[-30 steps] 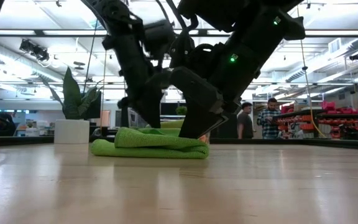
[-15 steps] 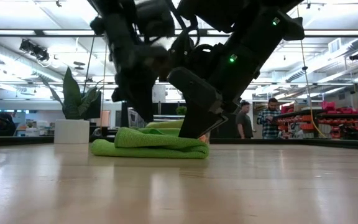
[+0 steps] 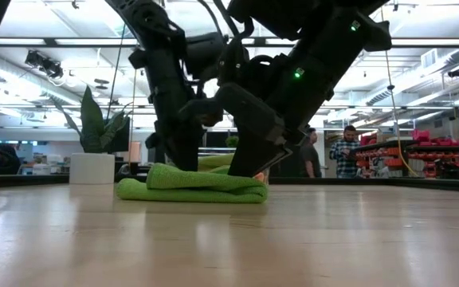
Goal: Fold microfiber towels
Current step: Fold the green towel, then put the green towel into the transparent bin
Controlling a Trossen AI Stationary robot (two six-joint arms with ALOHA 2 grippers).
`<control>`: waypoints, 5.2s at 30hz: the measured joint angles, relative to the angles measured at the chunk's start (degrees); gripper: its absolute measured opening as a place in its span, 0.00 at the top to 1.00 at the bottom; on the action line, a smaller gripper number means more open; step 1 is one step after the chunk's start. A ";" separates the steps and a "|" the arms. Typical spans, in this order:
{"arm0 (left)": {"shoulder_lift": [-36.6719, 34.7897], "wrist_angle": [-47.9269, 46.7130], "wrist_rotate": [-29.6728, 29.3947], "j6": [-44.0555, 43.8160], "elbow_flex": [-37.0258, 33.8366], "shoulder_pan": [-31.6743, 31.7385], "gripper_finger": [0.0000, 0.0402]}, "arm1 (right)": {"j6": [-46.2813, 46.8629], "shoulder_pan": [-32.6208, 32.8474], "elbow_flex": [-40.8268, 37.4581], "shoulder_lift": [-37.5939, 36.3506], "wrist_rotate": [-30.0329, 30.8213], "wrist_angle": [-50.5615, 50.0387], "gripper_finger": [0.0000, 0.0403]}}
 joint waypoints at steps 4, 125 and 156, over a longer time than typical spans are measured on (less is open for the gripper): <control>0.10 0.00 -1.27 0.14 0.00 2.53 0.97 | 0.79 0.00 0.00 0.00 0.00 0.02 1.00; -21.52 -8.41 -6.48 -10.46 -6.97 4.10 0.94 | 30.74 -26.46 -18.01 -3.62 -52.65 30.18 0.63; -21.51 -5.80 -1.79 -23.89 -16.32 1.55 0.98 | 42.16 -23.54 -18.23 -3.54 -44.84 28.50 0.63</control>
